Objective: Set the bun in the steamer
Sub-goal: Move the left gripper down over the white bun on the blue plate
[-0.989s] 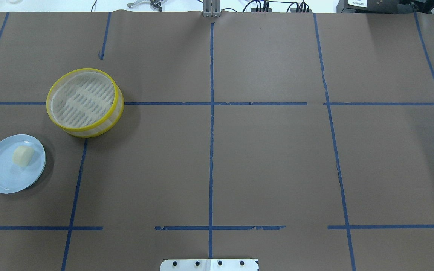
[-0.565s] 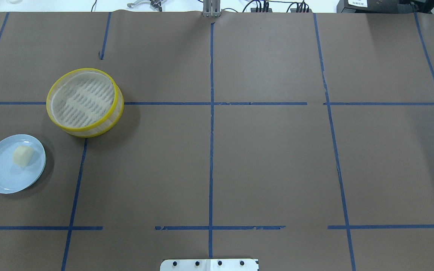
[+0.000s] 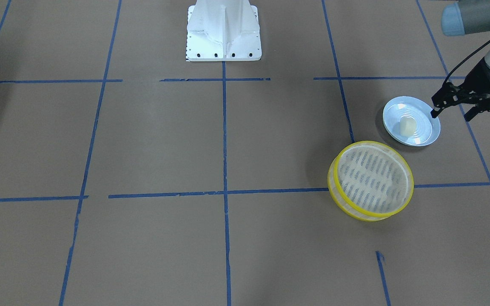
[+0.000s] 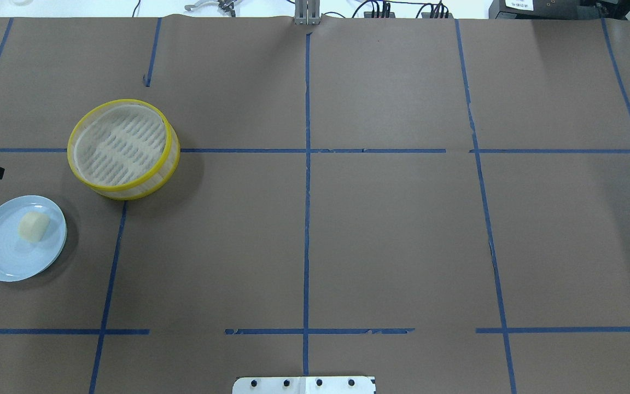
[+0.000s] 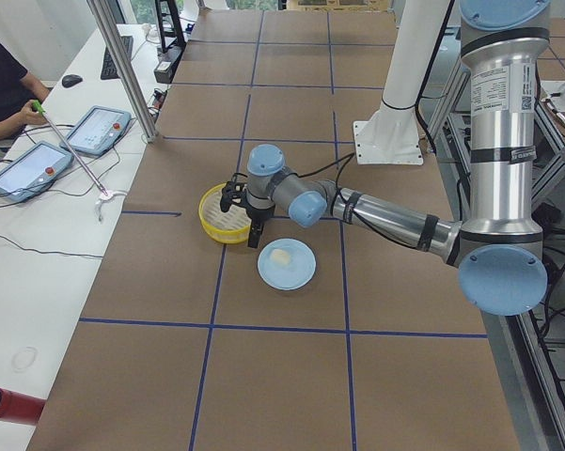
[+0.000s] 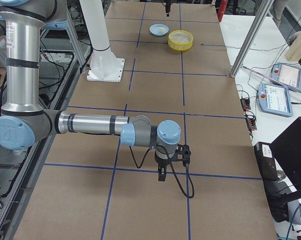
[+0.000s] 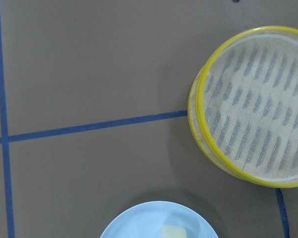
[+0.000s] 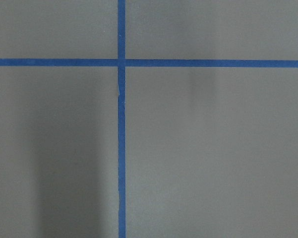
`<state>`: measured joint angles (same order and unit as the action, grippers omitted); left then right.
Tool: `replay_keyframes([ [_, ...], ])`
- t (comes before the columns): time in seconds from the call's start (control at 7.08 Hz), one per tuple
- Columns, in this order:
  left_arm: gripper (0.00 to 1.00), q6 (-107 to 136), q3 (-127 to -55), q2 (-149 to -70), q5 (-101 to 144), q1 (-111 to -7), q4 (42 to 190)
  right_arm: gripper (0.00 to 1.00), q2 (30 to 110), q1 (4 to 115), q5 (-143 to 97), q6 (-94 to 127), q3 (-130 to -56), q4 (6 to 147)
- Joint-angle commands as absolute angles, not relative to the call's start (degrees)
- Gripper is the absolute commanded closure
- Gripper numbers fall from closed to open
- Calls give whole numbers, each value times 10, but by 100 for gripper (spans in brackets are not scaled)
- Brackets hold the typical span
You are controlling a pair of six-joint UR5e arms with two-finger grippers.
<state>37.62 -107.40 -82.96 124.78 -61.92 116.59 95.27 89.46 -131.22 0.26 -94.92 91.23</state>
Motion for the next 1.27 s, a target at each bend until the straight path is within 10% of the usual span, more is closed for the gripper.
replay_keyframes([
  [0.0, 0, 448, -1021, -807, 1228, -557, 1266, 0, 953, 895, -1312, 3, -949, 912],
  [1.13, 0, 455, -980, -832, 1193, -499, 1268, 0, 953, 895, -1312, 3, -949, 912],
])
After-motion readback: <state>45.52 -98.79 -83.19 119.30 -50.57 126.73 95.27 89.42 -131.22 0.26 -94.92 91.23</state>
